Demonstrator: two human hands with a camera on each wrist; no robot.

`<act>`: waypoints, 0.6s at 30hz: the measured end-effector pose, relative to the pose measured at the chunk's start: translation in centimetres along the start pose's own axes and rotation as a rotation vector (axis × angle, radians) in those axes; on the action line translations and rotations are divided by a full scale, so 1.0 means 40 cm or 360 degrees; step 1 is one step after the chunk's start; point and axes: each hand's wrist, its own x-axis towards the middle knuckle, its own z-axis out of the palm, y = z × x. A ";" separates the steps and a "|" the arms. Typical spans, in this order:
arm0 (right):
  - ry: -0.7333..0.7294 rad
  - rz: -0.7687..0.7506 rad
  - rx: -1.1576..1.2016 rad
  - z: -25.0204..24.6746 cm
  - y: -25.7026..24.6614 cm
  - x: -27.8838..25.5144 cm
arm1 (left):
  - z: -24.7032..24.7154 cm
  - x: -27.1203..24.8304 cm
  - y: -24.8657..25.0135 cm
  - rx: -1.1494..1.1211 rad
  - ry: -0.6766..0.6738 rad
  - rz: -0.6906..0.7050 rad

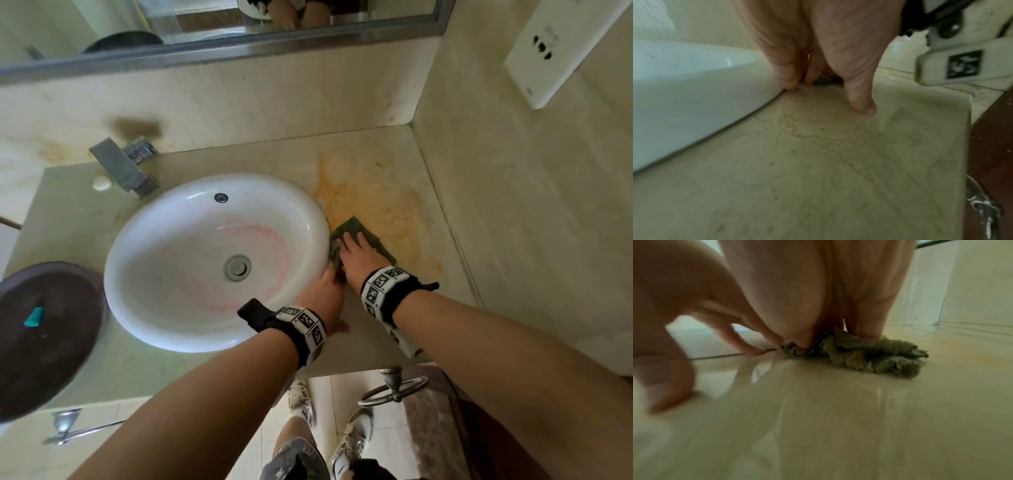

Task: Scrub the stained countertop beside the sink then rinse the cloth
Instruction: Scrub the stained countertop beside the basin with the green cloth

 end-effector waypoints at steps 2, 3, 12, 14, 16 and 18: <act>-0.0042 0.0001 -0.0004 0.026 0.004 -0.037 | -0.001 0.003 -0.003 0.0102 0.0009 0.0050; -0.0069 -0.0011 -0.0011 0.043 0.008 -0.059 | 0.000 0.003 -0.004 0.0142 0.0009 0.0082; -0.0208 0.0003 0.0044 0.085 0.015 -0.148 | 0.002 0.002 -0.005 0.0037 -0.0026 0.0107; -0.0183 -0.0022 0.0051 0.078 0.016 -0.143 | 0.000 0.002 0.000 0.0110 -0.0013 0.0144; -0.0151 -0.0025 0.0067 0.064 0.015 -0.125 | 0.003 0.012 0.003 0.0110 -0.0015 0.0102; -0.0122 -0.0011 0.0080 0.045 0.009 -0.093 | 0.010 0.020 -0.002 0.0164 -0.0009 0.0152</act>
